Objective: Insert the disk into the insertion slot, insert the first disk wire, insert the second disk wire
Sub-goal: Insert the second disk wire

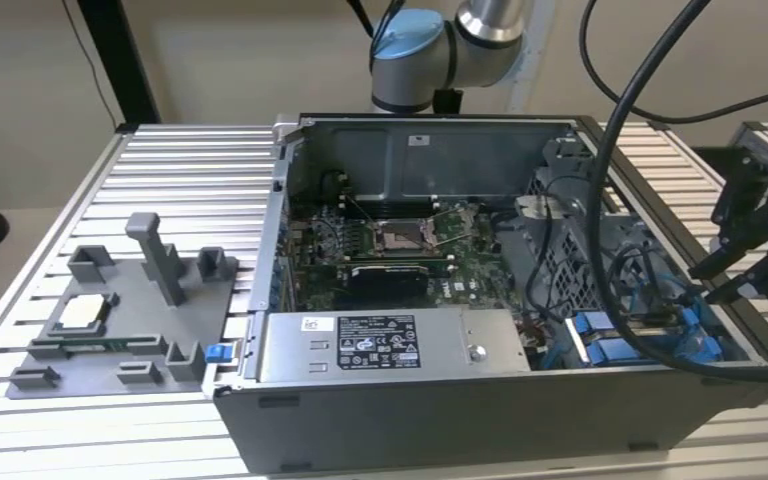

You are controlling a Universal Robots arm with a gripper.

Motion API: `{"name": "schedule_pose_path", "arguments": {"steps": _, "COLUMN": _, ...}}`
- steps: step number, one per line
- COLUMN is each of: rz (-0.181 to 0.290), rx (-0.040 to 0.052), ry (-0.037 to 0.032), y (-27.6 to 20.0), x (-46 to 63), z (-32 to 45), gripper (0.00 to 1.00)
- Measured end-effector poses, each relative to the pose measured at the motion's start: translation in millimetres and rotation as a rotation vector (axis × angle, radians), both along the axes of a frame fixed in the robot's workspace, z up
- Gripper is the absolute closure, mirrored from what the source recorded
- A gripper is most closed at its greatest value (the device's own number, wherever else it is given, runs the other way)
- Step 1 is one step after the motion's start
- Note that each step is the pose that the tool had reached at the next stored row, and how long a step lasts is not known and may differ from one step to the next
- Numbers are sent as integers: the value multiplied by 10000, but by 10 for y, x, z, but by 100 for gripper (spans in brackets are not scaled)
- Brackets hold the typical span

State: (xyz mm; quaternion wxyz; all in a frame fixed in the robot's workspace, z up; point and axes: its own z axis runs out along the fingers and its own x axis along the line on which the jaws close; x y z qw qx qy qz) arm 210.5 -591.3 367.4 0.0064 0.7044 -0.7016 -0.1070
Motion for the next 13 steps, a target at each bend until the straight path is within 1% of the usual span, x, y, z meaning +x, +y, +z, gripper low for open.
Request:
{"name": "schedule_pose_path", "arguments": {"steps": 6, "rz": 0, "rx": 3, "ry": 0, "y": 0, "x": 0, "z": -5, "gripper": 0}}
{"name": "schedule_pose_path", "arguments": {"steps": 9, "rz": 1, "rx": 49, "ry": -1, "y": 0, "x": 1, "z": -29, "gripper": 0}}
{"name": "schedule_pose_path", "arguments": {"steps": 11, "rz": 0, "rx": 110, "ry": -2, "y": 0, "x": 1, "z": -50, "gripper": 0}}
{"name": "schedule_pose_path", "arguments": {"steps": 13, "rz": 1, "rx": 249, "ry": -1, "y": -4, "x": 3, "z": -62, "gripper": 0}}
